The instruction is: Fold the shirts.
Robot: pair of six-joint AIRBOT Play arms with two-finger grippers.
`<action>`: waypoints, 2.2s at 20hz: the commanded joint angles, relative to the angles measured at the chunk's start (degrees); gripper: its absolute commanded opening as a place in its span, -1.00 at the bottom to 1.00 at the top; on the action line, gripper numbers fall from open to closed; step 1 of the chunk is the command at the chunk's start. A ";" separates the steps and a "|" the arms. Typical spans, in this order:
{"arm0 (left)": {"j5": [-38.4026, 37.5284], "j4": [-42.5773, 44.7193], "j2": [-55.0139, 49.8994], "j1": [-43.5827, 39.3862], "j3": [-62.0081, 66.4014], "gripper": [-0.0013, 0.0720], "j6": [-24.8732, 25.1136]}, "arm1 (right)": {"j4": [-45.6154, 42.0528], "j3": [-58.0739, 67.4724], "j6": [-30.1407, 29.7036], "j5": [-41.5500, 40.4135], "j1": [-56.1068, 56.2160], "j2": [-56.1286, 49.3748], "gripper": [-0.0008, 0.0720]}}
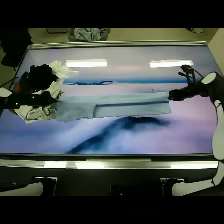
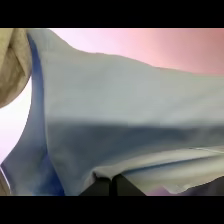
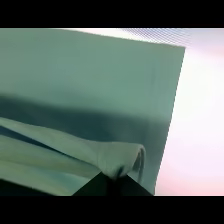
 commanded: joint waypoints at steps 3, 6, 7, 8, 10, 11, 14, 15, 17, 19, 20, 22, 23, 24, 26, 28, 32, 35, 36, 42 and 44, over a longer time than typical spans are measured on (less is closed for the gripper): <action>-3.08 -0.11 -15.43 -1.29 11.52 -0.89 -1.18 | -1.90 4.87 4.81 -3.32 1.79 -10.12 -0.86; -3.45 -0.15 -18.38 -1.44 11.80 -0.89 -1.81 | -1.73 4.87 4.79 -3.48 1.86 -11.39 -0.86; -3.58 -0.15 -18.56 -1.66 11.80 -0.89 -3.10 | -1.70 4.87 4.79 -3.30 1.86 -11.43 -0.86; -3.32 -0.20 -18.47 -1.97 11.89 -0.89 -3.74 | -1.22 4.87 4.79 -3.43 1.84 -11.43 -0.86; -3.89 -0.42 -18.29 -2.14 13.35 -0.41 -3.76 | -0.31 5.05 4.79 -3.56 1.70 -10.93 -0.63; -5.51 -0.42 -18.16 -1.88 14.82 0.23 -3.93 | 0.57 5.51 4.31 -2.60 1.31 -10.19 -0.01; -12.74 -0.42 -16.98 -0.85 20.02 0.27 -5.11 | 5.44 7.23 -0.90 0.63 -3.76 -7.63 0.92; -13.75 -0.44 -15.58 -0.79 20.94 0.27 -5.05 | 7.15 7.21 -1.05 1.70 -6.60 -7.65 0.93; -13.22 -0.52 -11.28 -1.22 20.98 0.27 -5.01 | 11.61 6.95 -0.33 6.36 -11.45 -10.08 0.94; -12.94 -0.52 -6.97 -2.29 20.98 0.27 -4.98 | 18.91 6.95 -0.79 11.98 -13.62 -14.21 0.98; -12.98 -0.52 -5.16 -2.86 20.98 0.27 -4.96 | 20.83 6.95 -1.64 13.97 -13.53 -16.02 0.98; -12.98 -0.52 -2.10 -4.26 20.98 0.27 -5.01 | 22.12 6.95 -1.68 14.62 -11.74 -18.47 0.98; -12.98 -0.52 -0.92 -4.98 20.98 0.27 -5.03 | 22.21 6.95 -1.66 13.79 -10.45 -19.28 0.98; -12.98 -0.52 -0.07 -5.68 20.98 0.27 -5.03 | 22.21 6.95 -1.55 12.66 -9.09 -19.69 0.97; -13.00 -0.52 0.79 -7.23 20.98 0.27 -5.05 | 22.01 6.95 -1.18 10.01 -6.84 -19.80 0.85; -13.03 -0.52 0.72 -9.03 20.90 0.27 -5.05 | 22.21 7.04 -0.98 8.11 -5.60 -19.76 -0.52; -10.95 -0.55 -0.63 -15.26 18.16 -0.80 -5.03 | 26.93 7.02 -3.45 12.02 -5.62 -15.26 -0.87; -1.29 -1.60 -3.06 -24.61 11.37 -0.88 -5.64 | 26.95 7.02 -3.30 13.62 -5.60 -7.63 -0.87; 2.36 -3.21 -4.55 -27.80 9.40 -0.88 -6.64 | 26.95 7.02 -3.06 14.23 -5.57 -4.96 -0.87; 17.77 -23.89 -19.32 -41.86 8.66 -0.88 -11.43 | 25.33 7.02 1.22 20.50 -5.57 9.35 -0.87; 18.56 -29.73 -24.28 -44.70 11.28 -0.88 -11.37 | 25.18 7.02 1.81 22.47 -5.57 12.98 -0.87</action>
